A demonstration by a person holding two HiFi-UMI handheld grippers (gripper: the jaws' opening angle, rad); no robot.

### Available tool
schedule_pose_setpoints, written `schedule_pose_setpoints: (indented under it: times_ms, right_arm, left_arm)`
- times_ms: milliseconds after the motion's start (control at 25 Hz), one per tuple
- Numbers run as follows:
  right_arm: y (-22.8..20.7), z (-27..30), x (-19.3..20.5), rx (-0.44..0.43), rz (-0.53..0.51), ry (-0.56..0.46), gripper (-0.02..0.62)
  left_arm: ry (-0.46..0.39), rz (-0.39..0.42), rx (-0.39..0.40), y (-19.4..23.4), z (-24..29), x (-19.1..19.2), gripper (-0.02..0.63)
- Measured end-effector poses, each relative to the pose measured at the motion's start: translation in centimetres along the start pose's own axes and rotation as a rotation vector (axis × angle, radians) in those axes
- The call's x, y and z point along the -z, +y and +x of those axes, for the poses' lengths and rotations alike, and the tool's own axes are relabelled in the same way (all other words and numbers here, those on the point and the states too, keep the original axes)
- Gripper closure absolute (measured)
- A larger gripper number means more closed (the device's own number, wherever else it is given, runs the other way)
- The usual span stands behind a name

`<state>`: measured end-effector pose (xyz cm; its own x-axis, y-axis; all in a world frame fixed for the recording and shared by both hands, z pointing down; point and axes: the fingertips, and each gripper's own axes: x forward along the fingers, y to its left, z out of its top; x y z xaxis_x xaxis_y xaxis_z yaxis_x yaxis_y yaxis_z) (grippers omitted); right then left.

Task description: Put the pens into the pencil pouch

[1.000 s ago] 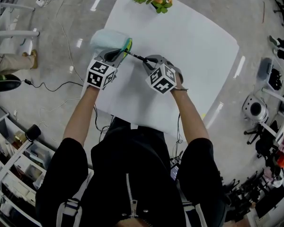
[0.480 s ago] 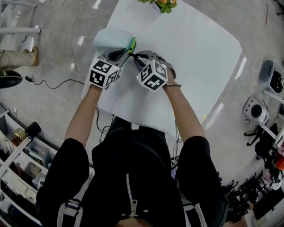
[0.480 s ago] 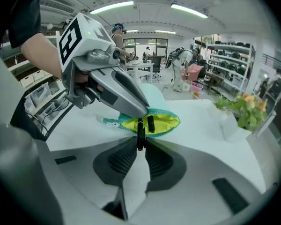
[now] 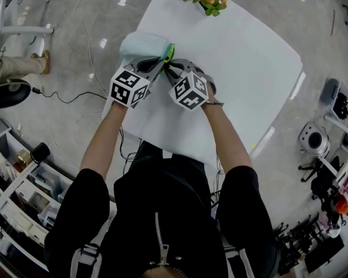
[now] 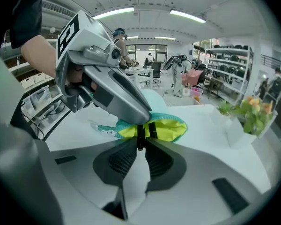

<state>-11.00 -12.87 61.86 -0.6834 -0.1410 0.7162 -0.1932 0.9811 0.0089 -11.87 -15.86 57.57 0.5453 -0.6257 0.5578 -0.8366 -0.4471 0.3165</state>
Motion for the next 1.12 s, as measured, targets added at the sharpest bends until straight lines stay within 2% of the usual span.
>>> schedule_pose_setpoints:
  times_ms: [640, 1000, 1120]
  right_arm:
    - [-0.6, 0.9, -1.9, 0.006, -0.021, -0.06, 0.529]
    - [-1.0, 1.1, -1.9, 0.045, -0.025, -0.075, 0.525]
    - [-1.2, 0.5, -2.0, 0.067, -0.017, -0.081, 0.485]
  left_arm:
    - [0.002, -0.056, 0.12, -0.6, -0.2, -0.1, 0.561]
    - [-0.023, -0.081, 0.112, -0.1, -0.2, -0.3, 0.561]
    - [-0.023, -0.076, 0.098, 0.1, -0.2, -0.5, 0.561]
